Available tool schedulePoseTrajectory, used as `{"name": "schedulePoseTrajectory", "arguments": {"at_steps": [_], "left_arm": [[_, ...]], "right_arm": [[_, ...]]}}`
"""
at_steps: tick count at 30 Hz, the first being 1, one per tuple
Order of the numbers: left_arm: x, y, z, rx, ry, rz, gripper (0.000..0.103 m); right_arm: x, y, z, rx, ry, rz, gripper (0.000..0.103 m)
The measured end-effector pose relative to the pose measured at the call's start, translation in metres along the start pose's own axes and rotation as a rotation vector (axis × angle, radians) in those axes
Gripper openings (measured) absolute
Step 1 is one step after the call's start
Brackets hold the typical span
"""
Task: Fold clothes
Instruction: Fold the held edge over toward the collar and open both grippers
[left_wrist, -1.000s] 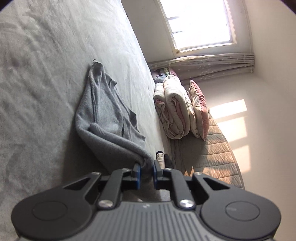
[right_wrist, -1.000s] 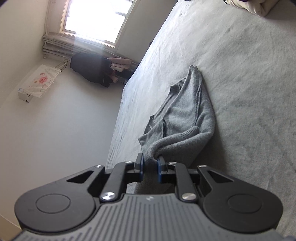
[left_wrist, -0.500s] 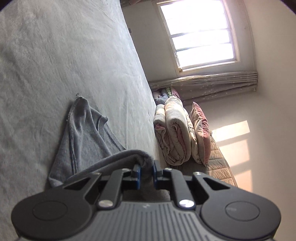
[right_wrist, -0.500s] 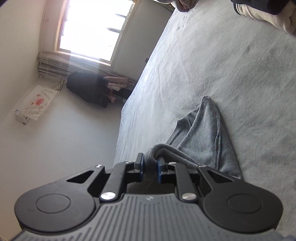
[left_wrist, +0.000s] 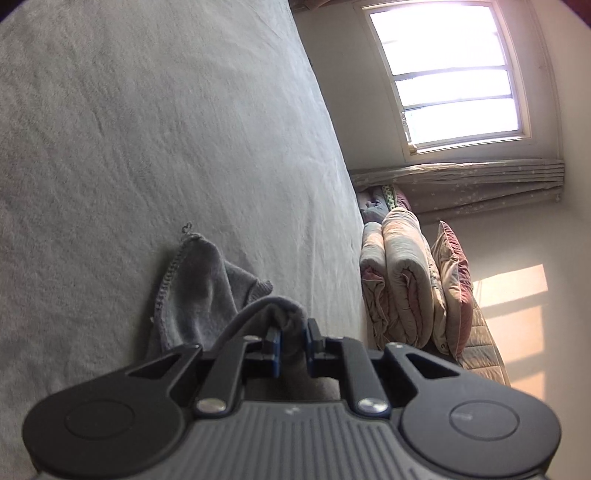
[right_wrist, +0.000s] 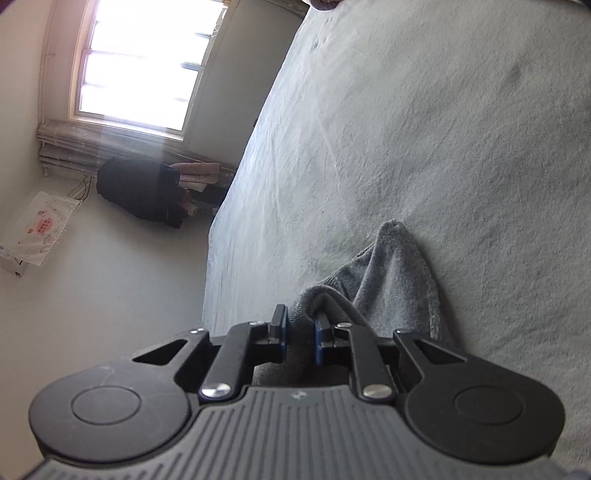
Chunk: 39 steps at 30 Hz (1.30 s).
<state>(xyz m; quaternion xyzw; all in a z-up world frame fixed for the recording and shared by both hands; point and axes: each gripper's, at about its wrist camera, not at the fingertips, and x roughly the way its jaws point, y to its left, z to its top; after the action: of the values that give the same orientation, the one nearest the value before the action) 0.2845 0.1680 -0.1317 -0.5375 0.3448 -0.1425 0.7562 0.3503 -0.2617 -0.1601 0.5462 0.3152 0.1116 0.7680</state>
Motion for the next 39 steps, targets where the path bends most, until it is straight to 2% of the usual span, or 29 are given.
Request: {"name": "schedulePoseTrajectory", "arguments": {"at_steps": [5, 7, 8, 9, 11, 13, 17, 22, 26, 29, 32, 33, 35, 37, 38, 39], "left_arm": [[0.016, 0.01, 0.008, 0.003, 0.007, 0.045, 0.013], [0.017, 0.01, 0.011, 0.02, 0.015, 0.053, 0.015], [0.015, 0.009, 0.012, 0.039, 0.02, 0.049, 0.021], [0.012, 0.007, 0.011, 0.062, 0.022, 0.042, 0.029], [0.005, 0.001, 0.011, 0.118, 0.021, 0.027, 0.038], [-0.002, -0.007, 0.009, 0.187, 0.001, 0.031, 0.041], [-0.007, -0.03, -0.004, 0.394, -0.05, 0.076, 0.041], [0.013, -0.049, -0.03, 0.601, 0.0, 0.097, 0.04], [0.033, -0.045, -0.037, 0.663, 0.015, 0.143, 0.037], [0.048, -0.04, -0.031, 0.663, -0.026, 0.204, 0.034], [0.048, -0.029, -0.016, 0.643, -0.063, 0.26, 0.02], [0.048, -0.026, -0.011, 0.637, -0.075, 0.278, 0.016], [0.043, -0.03, -0.007, 0.634, -0.077, 0.294, 0.016], [0.035, -0.035, -0.005, 0.635, -0.066, 0.305, 0.02], [0.03, -0.037, -0.005, 0.636, -0.058, 0.31, 0.032], [0.025, -0.039, -0.004, 0.637, -0.049, 0.314, 0.046]], "right_arm": [[0.011, -0.013, 0.002, 0.028, 0.014, -0.042, 0.021], [0.009, -0.011, 0.003, 0.002, 0.026, -0.05, 0.021], [0.007, -0.008, 0.003, -0.021, 0.031, -0.05, 0.024], [0.004, -0.005, 0.003, -0.05, 0.033, -0.049, 0.03], [-0.006, 0.003, 0.002, -0.107, 0.016, -0.048, 0.044], [-0.016, 0.008, -0.002, -0.158, -0.01, -0.042, 0.047], [-0.021, 0.025, -0.018, -0.33, -0.057, -0.08, 0.047], [0.012, 0.052, -0.056, -0.623, -0.022, -0.161, 0.047], [0.039, 0.059, -0.079, -0.807, 0.015, -0.228, 0.046], [0.047, 0.055, -0.073, -0.866, -0.016, -0.291, 0.046], [0.056, 0.05, -0.067, -0.925, -0.048, -0.354, 0.04], [0.057, 0.048, -0.063, -0.929, -0.057, -0.372, 0.038], [0.054, 0.044, -0.049, -0.89, -0.068, -0.387, 0.037], [0.046, 0.041, -0.042, -0.849, -0.061, -0.385, 0.036], [0.041, 0.039, -0.039, -0.828, -0.053, -0.382, 0.042], [0.037, 0.037, -0.037, -0.808, -0.046, -0.379, 0.044]]}}
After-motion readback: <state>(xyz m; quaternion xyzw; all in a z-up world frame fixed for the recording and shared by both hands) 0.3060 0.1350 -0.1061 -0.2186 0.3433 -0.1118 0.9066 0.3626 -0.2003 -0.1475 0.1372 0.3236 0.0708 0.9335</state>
